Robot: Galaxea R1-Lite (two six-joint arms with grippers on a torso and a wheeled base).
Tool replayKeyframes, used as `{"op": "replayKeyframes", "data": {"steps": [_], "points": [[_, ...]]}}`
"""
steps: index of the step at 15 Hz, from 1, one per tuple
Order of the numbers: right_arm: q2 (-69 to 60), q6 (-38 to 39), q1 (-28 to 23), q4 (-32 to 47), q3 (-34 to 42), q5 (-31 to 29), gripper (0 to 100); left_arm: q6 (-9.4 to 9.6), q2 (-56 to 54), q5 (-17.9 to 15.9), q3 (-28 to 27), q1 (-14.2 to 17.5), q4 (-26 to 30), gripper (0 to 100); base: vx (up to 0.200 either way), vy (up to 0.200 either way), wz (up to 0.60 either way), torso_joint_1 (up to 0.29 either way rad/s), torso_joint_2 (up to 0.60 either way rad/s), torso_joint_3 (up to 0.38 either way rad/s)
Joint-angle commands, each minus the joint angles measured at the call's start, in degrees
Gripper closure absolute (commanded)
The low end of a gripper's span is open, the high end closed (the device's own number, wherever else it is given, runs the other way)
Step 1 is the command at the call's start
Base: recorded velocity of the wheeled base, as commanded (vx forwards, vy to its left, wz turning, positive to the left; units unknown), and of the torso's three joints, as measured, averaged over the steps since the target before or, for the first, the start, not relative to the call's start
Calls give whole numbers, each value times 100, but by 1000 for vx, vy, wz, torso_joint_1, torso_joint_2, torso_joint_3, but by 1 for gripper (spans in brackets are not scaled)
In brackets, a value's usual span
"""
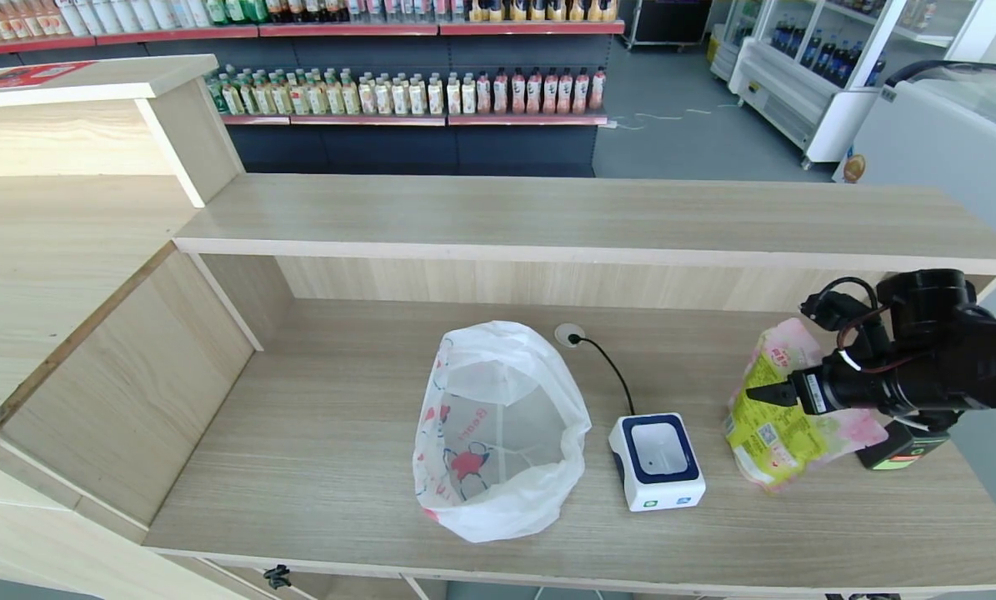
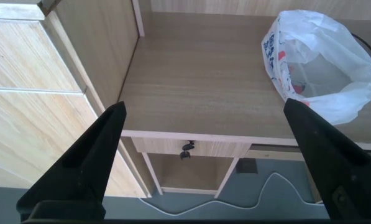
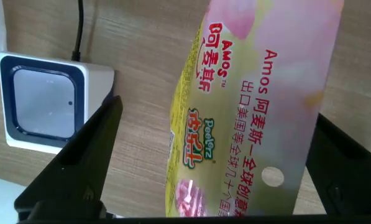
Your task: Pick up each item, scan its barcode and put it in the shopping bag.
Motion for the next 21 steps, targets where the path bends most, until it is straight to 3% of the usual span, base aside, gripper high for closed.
{"op": "replayKeyframes", "data": {"steps": [1, 4, 6, 11, 12, 21], "points": [[509, -6, 26, -127, -115, 159, 0, 0, 0, 1, 0, 2, 0, 0, 0, 0, 0, 0, 0, 0], [676, 3, 141, -135, -141, 554, 0, 0, 0, 1, 0, 2, 0, 0, 0, 0, 0, 0, 0, 0], [746, 21, 202, -294, -124, 1231, 0, 0, 0, 1, 0, 2, 0, 0, 0, 0, 0, 0, 0, 0], [834, -208, 88, -434, 333, 1258, 0, 0, 0, 1, 0, 2, 0, 0, 0, 0, 0, 0, 0, 0], [834, -278, 26, -434, 439, 1258, 100, 0, 0, 10, 0, 2, 0, 0, 0, 0, 0, 0, 0, 0], [579, -797, -818, -619, 667, 1310, 100, 0, 0, 1, 0, 2, 0, 0, 0, 0, 0, 0, 0, 0]]}}
